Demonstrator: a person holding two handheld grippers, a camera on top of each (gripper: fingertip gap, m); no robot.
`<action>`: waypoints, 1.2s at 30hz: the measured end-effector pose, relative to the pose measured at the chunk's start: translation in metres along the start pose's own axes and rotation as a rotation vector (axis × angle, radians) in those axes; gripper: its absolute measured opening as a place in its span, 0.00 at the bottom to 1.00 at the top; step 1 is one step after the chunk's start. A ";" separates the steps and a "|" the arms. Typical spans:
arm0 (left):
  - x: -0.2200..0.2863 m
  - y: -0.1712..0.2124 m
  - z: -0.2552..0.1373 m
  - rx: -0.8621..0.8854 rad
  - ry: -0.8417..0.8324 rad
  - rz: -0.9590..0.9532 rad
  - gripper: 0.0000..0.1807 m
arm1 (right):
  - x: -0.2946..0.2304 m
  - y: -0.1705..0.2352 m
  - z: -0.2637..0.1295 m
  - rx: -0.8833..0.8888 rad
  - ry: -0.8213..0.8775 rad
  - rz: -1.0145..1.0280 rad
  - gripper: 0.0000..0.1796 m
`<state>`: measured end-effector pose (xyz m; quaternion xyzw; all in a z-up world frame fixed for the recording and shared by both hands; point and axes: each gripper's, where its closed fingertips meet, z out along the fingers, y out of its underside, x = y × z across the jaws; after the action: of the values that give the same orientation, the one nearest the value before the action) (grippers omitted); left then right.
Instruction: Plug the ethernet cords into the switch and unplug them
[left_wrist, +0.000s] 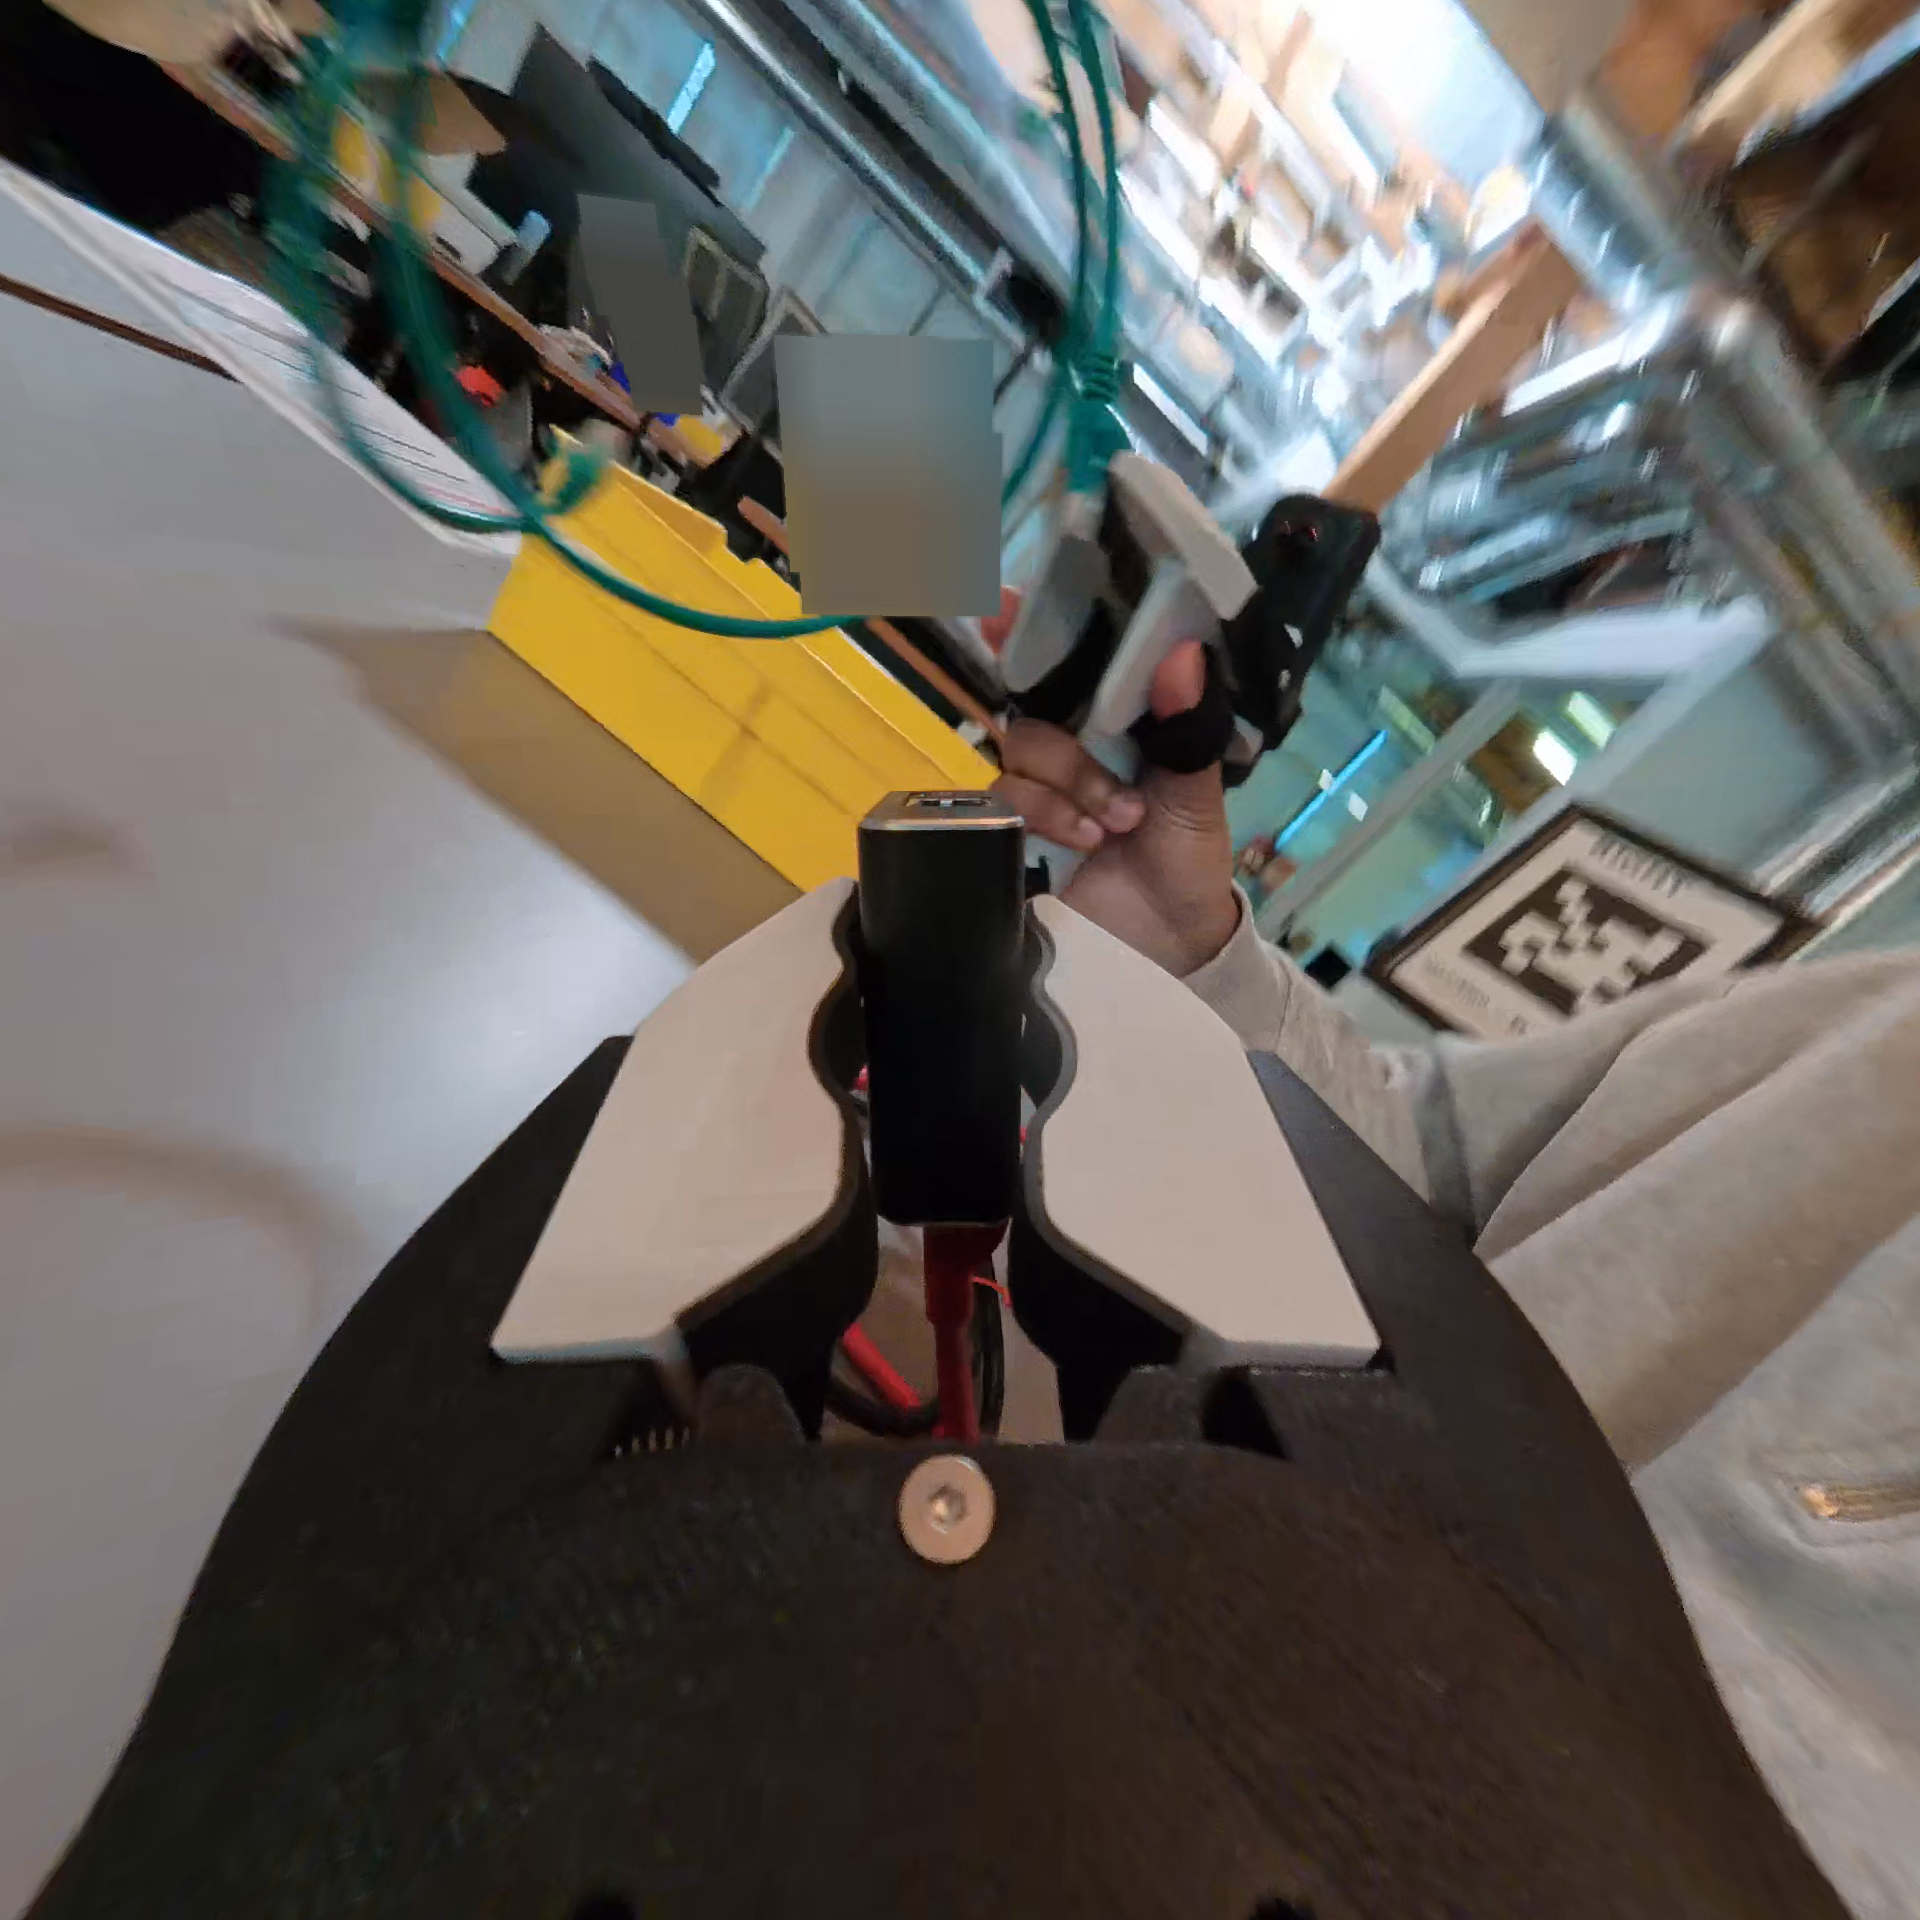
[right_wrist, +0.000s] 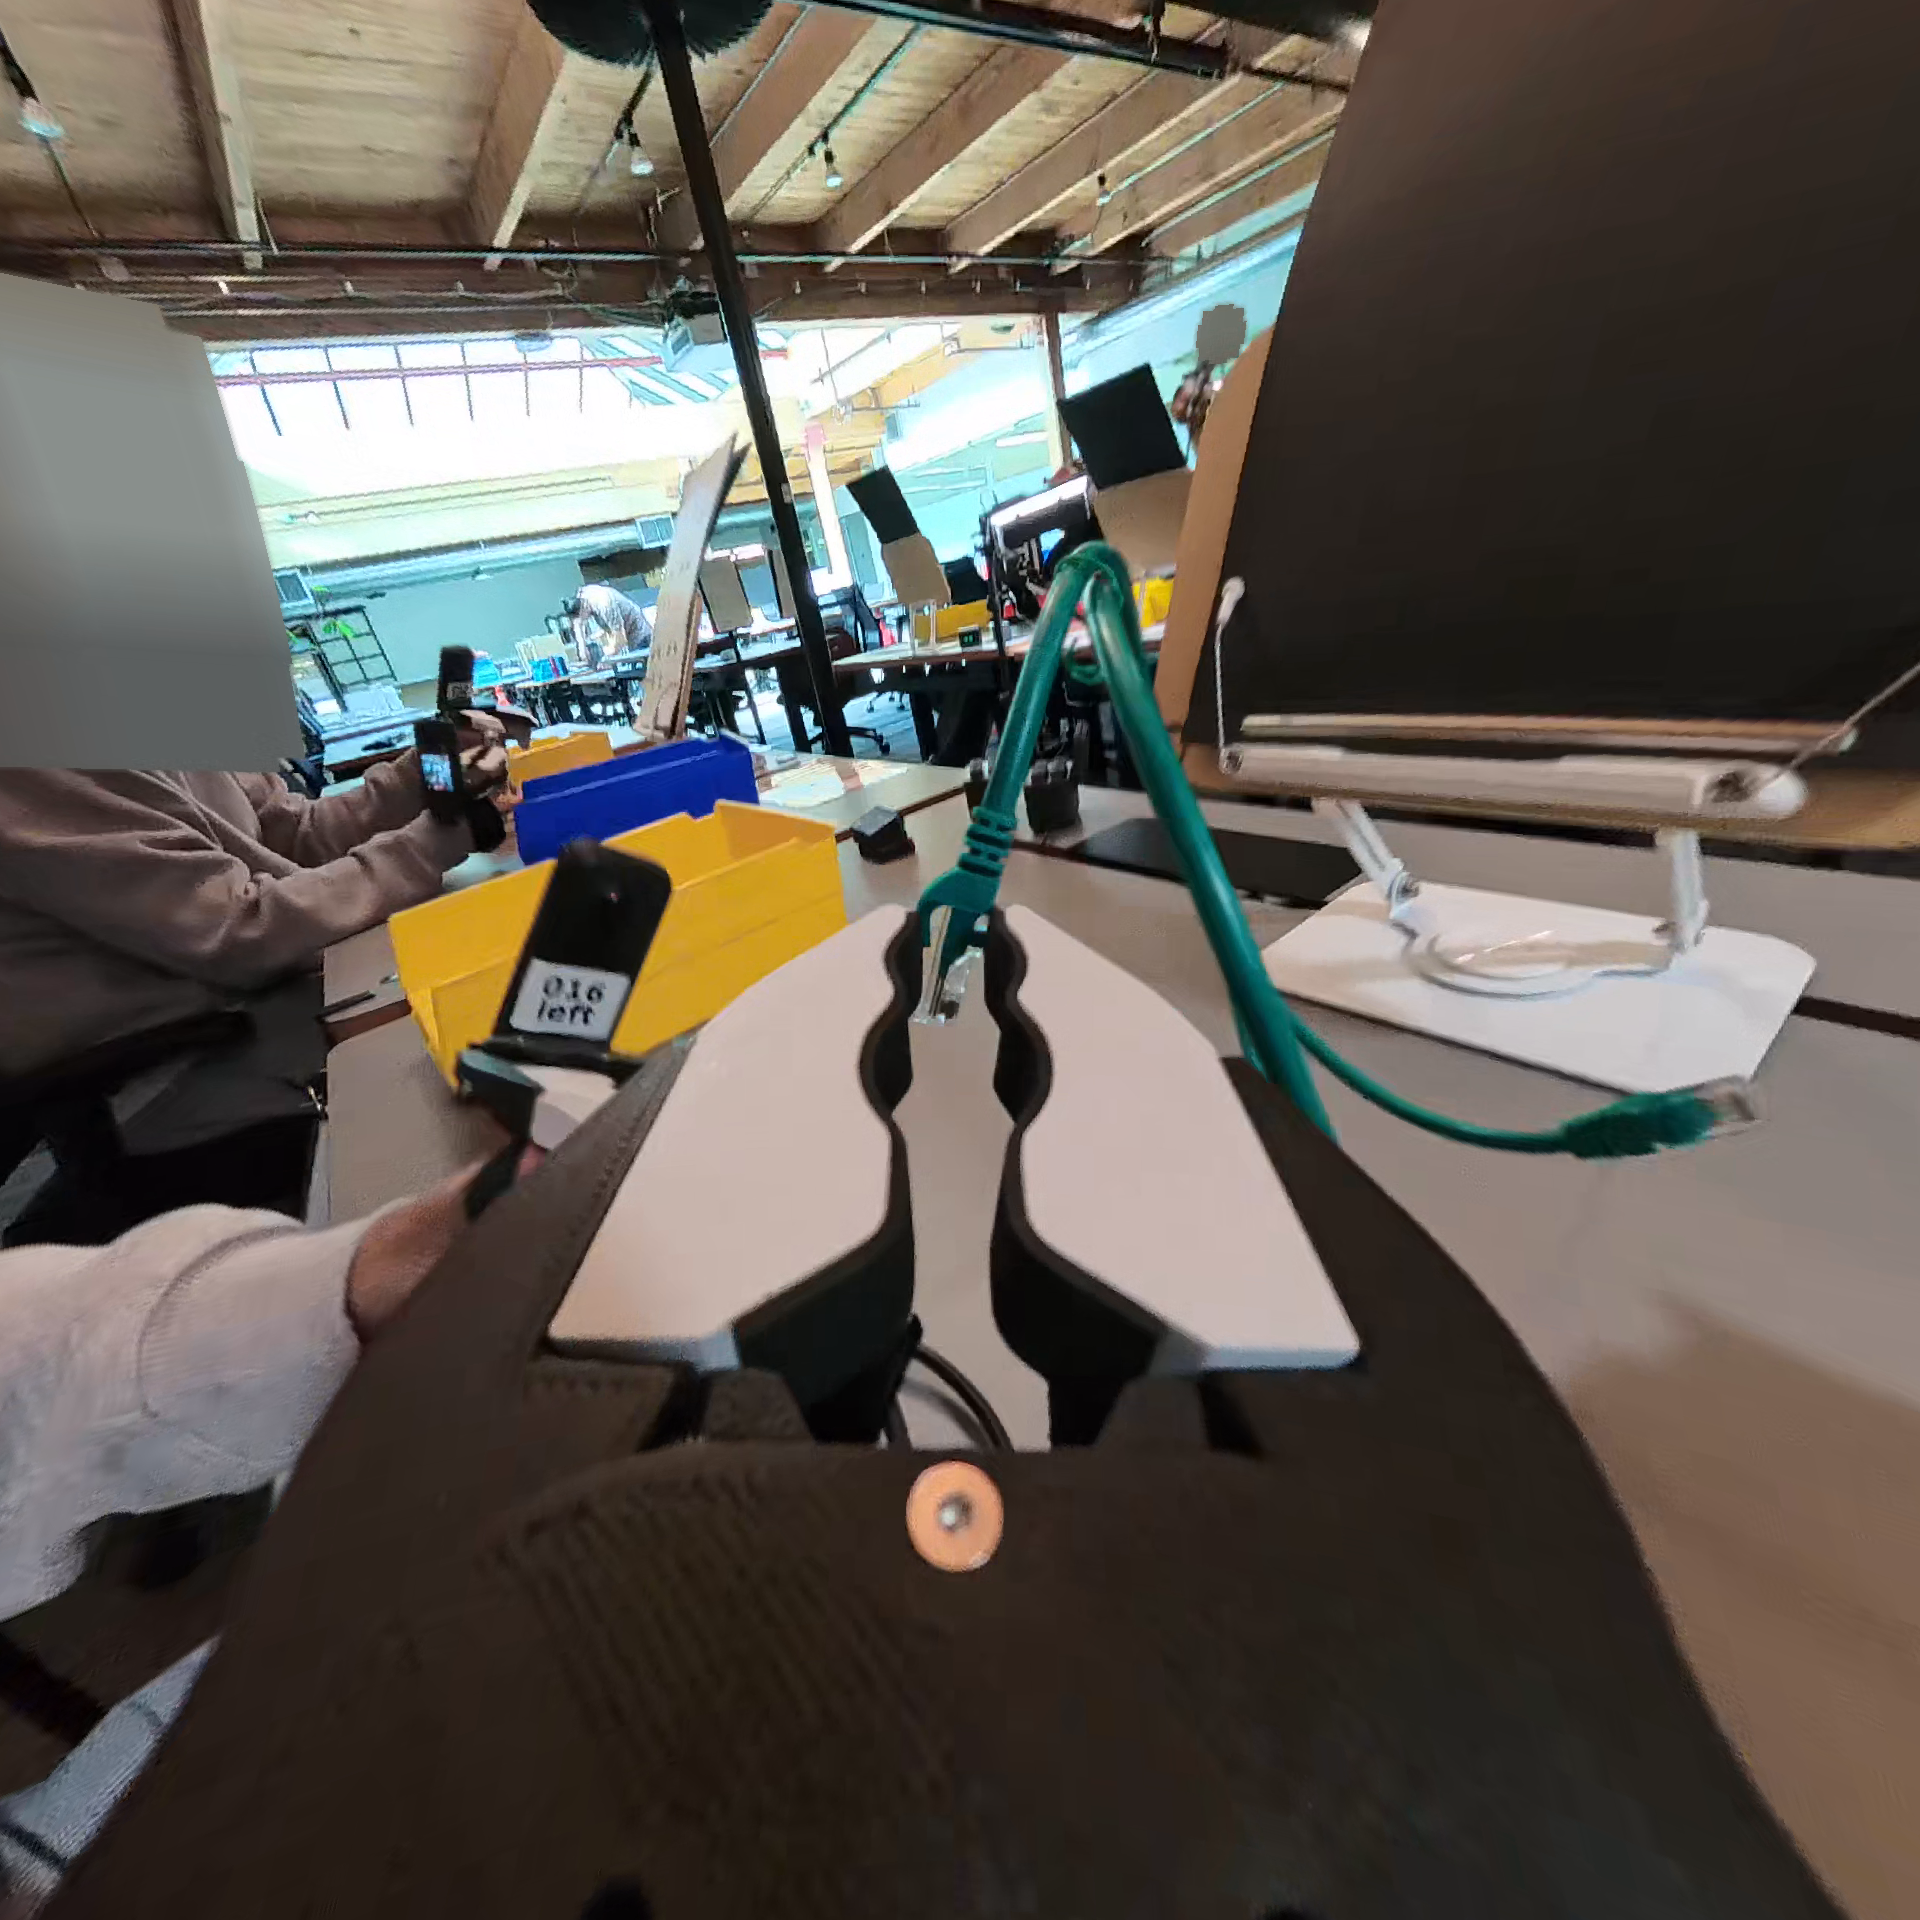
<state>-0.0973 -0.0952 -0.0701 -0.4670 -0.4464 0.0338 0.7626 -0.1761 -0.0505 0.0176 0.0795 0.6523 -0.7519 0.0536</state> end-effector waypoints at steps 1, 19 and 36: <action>-0.006 -0.006 -0.005 0.047 -0.002 -0.043 0.15 | 0.001 -0.011 -0.004 0.022 -0.004 -0.012 0.06; -0.034 -0.017 -0.028 0.183 0.017 -0.214 0.14 | 0.062 -0.103 -0.223 0.178 0.325 -0.355 0.07; -0.036 -0.013 -0.025 0.159 0.043 -0.278 0.14 | 0.149 -0.010 -0.263 -0.090 0.531 -0.191 0.07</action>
<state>-0.1059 -0.1364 -0.0883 -0.3393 -0.4861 -0.0470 0.8040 -0.3108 0.2149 -0.0364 0.2095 0.6806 -0.6768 -0.1867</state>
